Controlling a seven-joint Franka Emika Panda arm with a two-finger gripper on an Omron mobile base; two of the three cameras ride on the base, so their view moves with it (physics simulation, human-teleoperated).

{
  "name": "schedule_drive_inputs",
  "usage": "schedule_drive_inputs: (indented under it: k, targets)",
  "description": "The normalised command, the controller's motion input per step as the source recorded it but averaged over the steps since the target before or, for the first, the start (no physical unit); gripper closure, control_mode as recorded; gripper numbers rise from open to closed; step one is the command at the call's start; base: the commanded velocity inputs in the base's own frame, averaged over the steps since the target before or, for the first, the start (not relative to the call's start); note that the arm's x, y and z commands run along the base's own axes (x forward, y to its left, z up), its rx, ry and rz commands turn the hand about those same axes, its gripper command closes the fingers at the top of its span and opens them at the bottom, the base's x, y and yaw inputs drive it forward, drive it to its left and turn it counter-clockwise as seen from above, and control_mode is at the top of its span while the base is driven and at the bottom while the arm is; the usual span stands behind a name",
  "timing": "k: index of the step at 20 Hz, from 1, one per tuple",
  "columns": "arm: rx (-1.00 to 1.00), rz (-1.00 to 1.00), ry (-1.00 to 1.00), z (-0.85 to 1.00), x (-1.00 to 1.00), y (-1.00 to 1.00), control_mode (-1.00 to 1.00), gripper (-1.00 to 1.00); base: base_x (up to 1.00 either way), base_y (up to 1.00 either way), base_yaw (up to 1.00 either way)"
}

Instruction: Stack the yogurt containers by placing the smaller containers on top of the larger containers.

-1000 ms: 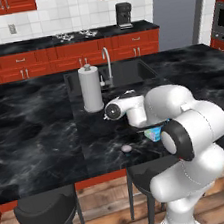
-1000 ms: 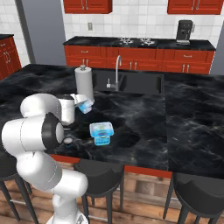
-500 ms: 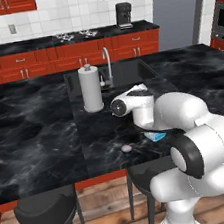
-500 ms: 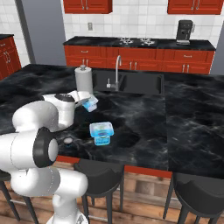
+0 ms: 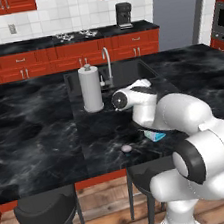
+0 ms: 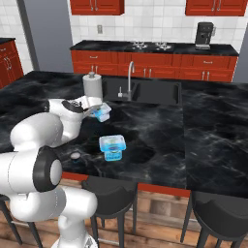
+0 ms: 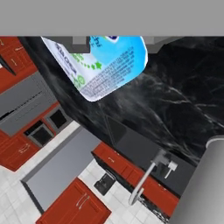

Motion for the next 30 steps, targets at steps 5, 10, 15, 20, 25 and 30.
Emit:
schedule_drive_inputs:
  k: [5, 10, 15, 20, 25, 30]
  targets:
    - [0.00, 0.00, 0.01, -0.27, -0.06, -0.20, -1.00, 1.00, 0.00, 0.00, 0.00]
    - [0.00, 0.00, 0.00, -0.34, -0.11, -0.21, -1.00, 1.00, 0.00, 0.00, 0.00]
    - [0.00, 0.00, 0.00, -0.20, -0.09, -0.24, -1.00, 1.00, 0.00, 0.00, 0.00]
    - [0.01, 0.00, 0.02, -0.21, -0.20, -0.32, -1.00, 1.00, 0.00, 0.00, 0.00]
    - [0.05, 0.00, 0.01, -0.09, -0.10, -0.10, -1.00, 1.00, 0.00, 0.00, 0.00]
    - [0.00, 0.00, 0.00, 0.00, 0.00, 0.00, -1.00, 1.00, 0.00, 0.00, 0.00]
